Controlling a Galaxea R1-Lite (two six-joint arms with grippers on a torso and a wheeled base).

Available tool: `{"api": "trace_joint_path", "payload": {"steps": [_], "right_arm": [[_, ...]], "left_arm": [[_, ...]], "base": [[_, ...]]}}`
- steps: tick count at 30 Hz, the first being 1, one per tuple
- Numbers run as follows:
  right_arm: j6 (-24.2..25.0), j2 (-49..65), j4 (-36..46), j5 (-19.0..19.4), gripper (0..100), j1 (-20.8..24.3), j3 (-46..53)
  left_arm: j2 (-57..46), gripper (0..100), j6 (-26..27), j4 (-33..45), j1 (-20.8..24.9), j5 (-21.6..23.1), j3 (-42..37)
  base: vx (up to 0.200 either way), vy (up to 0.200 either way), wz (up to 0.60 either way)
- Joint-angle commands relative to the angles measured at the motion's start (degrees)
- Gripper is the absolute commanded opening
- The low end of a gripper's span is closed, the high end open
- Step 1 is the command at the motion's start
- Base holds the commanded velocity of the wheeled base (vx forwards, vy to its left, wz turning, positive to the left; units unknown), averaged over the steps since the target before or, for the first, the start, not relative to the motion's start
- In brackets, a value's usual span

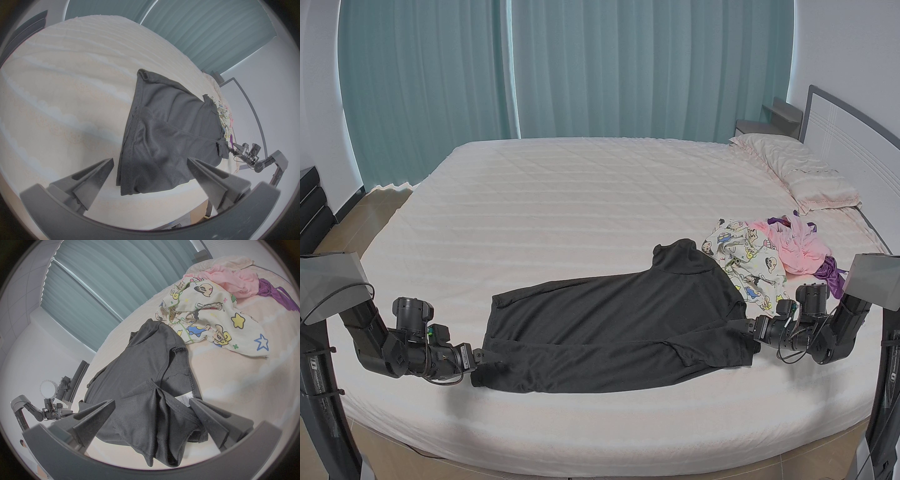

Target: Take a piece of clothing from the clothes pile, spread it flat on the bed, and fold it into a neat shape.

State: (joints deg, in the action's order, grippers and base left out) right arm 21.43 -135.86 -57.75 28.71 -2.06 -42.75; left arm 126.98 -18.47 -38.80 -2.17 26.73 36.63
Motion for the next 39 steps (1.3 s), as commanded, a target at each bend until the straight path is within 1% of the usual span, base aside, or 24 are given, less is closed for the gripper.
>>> {"api": "trace_joint_path", "payload": {"steps": [1, 6, 9, 12, 19, 23, 35, 36, 39], "right_arm": [[0.0, 0.2, 0.0, 0.0, 100, 0.0, 0.0], [-0.1, 0.1, 0.0, 0.0, 100, 0.0, 0.1], [-0.1, 0.1, 0.0, 0.0, 100, 0.0, 0.1], [-0.1, 0.1, 0.0, 0.0, 100, 0.0, 0.0], [-0.1, 0.0, 0.1, 0.0, 100, 0.0, -0.1], [-0.1, -0.1, 0.1, 0.0, 100, -0.1, 0.0], [-0.2, -0.1, 0.1, 0.0, 100, -0.1, 0.1], [-0.2, -0.1, 0.1, 0.0, 100, -0.1, 0.1], [-0.2, -0.2, 0.1, 0.0, 100, -0.1, 0.1]], "left_arm": [[1.5, 0, 0.4, -0.1, 0.6, -0.2, -0.2], [1.7, 0, 1.7, 0.0, 0.7, -0.6, -0.2], [1.4, 0, 2.3, 0.3, 0.6, -3.0, -1.2], [1.3, 0, 4.1, 0.4, 0.4, -4.8, -2.3], [-0.6, 0, 4.7, 2.0, 0.2, -4.9, -3.1], [-2.6, 0, 4.9, 5.7, 0.2, -4.9, -3.1], [-2.3, 0, 5.5, 7.2, -0.3, -4.9, -2.9], [-2.3, 100, 5.7, 7.4, -0.5, -5.0, -3.0], [-2.2, 100, 6.5, 8.6, -0.8, -5.0, -2.8]], "base": [[0.0, 0.0, 0.0], [0.0, 0.0, 0.0], [0.0, 0.0, 0.0], [0.0, 0.0, 0.0], [0.0, 0.0, 0.0], [0.0, 0.0, 0.0], [0.0, 0.0, 0.0], [0.0, 0.0, 0.0], [0.0, 0.0, 0.0]]}}
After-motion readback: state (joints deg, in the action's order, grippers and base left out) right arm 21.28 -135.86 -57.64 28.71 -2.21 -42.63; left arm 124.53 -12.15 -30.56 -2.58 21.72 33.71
